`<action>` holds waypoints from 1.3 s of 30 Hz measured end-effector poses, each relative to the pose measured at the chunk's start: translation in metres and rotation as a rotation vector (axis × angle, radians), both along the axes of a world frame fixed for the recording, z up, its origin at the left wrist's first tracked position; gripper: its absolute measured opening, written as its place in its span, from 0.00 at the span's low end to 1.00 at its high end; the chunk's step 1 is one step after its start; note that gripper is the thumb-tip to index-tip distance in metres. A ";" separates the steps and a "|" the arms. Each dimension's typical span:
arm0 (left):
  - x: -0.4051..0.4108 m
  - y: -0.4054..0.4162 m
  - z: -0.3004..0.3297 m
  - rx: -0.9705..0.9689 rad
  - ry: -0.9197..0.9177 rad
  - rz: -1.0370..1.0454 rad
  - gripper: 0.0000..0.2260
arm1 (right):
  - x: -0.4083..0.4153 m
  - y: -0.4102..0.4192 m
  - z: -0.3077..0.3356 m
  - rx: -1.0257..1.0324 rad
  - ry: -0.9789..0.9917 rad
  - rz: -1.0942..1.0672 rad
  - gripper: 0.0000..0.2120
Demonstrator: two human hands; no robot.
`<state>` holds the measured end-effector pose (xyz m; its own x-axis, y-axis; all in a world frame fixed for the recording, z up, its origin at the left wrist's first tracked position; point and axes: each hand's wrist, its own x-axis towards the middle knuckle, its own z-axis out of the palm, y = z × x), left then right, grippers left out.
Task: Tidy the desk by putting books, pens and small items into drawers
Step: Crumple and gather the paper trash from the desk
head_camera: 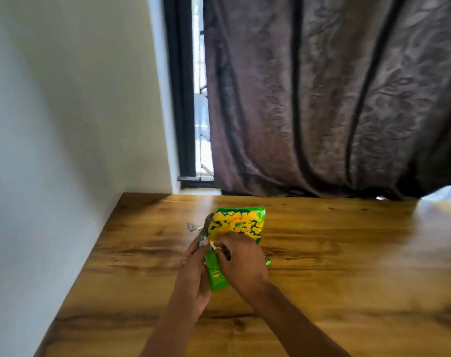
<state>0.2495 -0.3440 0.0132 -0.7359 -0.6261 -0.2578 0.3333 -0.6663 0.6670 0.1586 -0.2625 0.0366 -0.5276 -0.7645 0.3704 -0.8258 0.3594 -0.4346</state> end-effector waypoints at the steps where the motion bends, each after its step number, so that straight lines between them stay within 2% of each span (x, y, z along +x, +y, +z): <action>1: -0.010 0.014 0.003 -0.014 0.002 -0.041 0.16 | -0.007 0.017 0.002 -0.012 0.024 -0.033 0.02; 7: -0.072 0.104 0.013 -0.087 -0.125 -0.184 0.19 | -0.047 0.133 0.019 -0.161 -0.026 -0.196 0.05; 10: -0.100 0.157 0.013 -0.127 -0.185 -0.286 0.24 | -0.070 0.215 0.029 -0.331 0.062 -0.456 0.08; 13: -0.127 0.216 0.006 -0.176 -0.253 -0.410 0.34 | -0.091 0.305 0.028 -0.329 0.058 -0.838 0.17; 16: -0.159 0.292 0.003 -0.213 -0.252 -0.534 0.25 | -0.110 0.400 0.012 -0.354 -0.330 -0.963 0.29; 18: -0.178 0.345 -0.002 -0.249 -0.260 -0.606 0.19 | -0.120 0.456 -0.005 -0.427 -0.664 -0.934 0.26; 20: -0.196 0.405 -0.012 -0.288 -0.283 -0.697 0.19 | -0.126 0.512 -0.028 -0.526 -0.916 -0.887 0.19; 24: -0.216 0.509 -0.048 -0.374 -0.340 -0.799 0.15 | -0.127 0.602 -0.068 -0.684 -1.051 -0.930 0.09; 31: -0.241 0.629 -0.163 -0.537 -0.474 -1.037 0.15 | -0.137 0.719 -0.166 -0.856 -1.309 -1.114 0.18; 39: -0.276 0.693 -0.317 -0.470 -0.712 -1.183 0.14 | -0.155 0.781 -0.324 -0.970 -1.615 -1.301 0.15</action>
<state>-0.0264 0.3485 -0.3034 -0.6774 0.1144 -0.7267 -0.7306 0.0101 0.6827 0.0035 0.5185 -0.2876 -0.5645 0.2006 -0.8007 0.6871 -0.4234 -0.5904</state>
